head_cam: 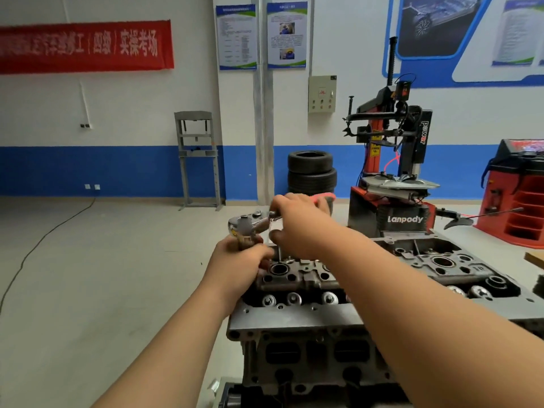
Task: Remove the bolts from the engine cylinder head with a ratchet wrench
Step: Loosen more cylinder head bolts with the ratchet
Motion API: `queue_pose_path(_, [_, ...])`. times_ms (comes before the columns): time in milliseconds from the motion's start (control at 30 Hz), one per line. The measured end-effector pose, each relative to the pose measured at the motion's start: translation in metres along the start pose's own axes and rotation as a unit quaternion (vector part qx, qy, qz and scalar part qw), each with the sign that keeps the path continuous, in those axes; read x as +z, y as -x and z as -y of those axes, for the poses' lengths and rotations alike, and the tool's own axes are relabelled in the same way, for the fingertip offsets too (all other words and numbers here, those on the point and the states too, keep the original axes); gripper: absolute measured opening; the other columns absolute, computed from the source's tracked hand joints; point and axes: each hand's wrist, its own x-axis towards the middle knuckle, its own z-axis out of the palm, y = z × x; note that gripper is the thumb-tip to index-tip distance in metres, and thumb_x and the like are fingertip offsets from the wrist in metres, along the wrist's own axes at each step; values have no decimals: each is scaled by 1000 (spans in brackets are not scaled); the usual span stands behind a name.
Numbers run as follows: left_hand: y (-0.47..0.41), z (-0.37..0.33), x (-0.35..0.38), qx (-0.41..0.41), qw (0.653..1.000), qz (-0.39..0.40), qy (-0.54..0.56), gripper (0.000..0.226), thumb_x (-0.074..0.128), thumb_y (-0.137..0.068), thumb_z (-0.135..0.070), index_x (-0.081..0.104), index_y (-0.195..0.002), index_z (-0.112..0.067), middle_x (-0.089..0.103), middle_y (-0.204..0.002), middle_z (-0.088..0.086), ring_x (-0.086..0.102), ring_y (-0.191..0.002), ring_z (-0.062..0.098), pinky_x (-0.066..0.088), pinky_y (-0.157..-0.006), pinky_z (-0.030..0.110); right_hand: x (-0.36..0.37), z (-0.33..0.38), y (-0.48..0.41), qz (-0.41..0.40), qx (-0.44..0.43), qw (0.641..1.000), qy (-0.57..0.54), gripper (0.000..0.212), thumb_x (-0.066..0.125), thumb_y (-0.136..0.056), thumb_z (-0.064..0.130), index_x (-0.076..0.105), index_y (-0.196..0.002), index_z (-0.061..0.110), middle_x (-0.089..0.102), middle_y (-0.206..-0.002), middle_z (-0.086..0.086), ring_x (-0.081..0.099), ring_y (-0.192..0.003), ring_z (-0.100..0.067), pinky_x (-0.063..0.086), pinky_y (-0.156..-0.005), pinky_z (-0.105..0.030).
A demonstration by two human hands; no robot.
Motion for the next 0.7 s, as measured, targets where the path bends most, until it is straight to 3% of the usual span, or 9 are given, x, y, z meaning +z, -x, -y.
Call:
queue_pose_path(67, [-7,-7,-4,11,999,45,14,32,59,-83,0,70,-63,-22,65,-66,6,62,-65,20,52,-65,35,12,5,-19,7,-17,1000,-19,46,63,-80,21,42,-121,21,44,-127,-1,29,-129,-23,13,-110,-55])
queue_pose_path(133, [-8,-9,-5,5,997,77,19,40,52,-83,2,66,-56,-23,56,-57,5,53,-50,18,48,-50,30,19,10,-27,20,-25,999,-43,54,64,-78,14,39,-125,19,39,-135,-4,20,-135,-26,3,-112,-59])
queue_pose_path(200, [-6,-7,-4,-9,997,76,23,33,49,-84,2,58,-58,-17,43,-49,4,39,-40,16,38,-41,24,19,11,-26,28,-25,999,-38,53,63,-78,14,38,-124,18,39,-136,-4,18,-136,-28,0,-111,-60])
queue_pose_path(300, [-4,-4,1,-13,999,46,4,28,45,-85,0,50,-58,-7,36,-44,-3,30,-36,12,30,-39,23,11,9,-15,26,-3,999,33,50,61,-80,19,37,-123,17,41,-133,-4,21,-132,-30,6,-110,-60])
queue_pose_path(400, [-6,-2,7,-13,1000,-14,-21,46,48,-81,-5,53,-39,-22,35,-41,-4,28,-36,14,26,-44,26,0,8,7,5,28,991,131,51,56,-83,18,33,-129,14,42,-132,-6,26,-131,-31,6,-109,-61])
queue_pose_path(500, [-2,-3,12,-3,997,-60,-37,25,52,-68,-16,45,-44,-19,36,-47,2,30,-47,20,25,-50,31,-19,14,44,12,71,982,174,51,48,-87,17,30,-134,10,44,-131,-11,33,-129,-36,0,-111,-59])
queue_pose_path(567, [-2,-3,14,12,995,-74,-60,25,55,-72,-15,44,-51,-19,39,-51,5,33,-53,23,29,-55,37,-33,23,70,23,68,976,204,46,46,-89,19,32,-132,10,49,-124,-12,44,-118,-35,13,-109,-58])
queue_pose_path(633, [-5,0,12,39,989,-97,-100,28,58,-85,-7,48,-60,-17,47,-57,4,41,-54,25,38,-56,34,-43,32,92,6,26,984,177,29,44,-90,18,38,-118,11,52,-101,-11,51,-90,-29,35,-89,-46])
queue_pose_path(700, [-8,3,11,62,977,-131,-158,23,51,-91,-7,51,-69,-15,55,-65,4,46,-55,18,38,-49,20,-46,40,105,-18,-27,991,131,11,42,-92,16,35,-99,13,38,-75,-8,37,-59,-21,32,-57,-31])
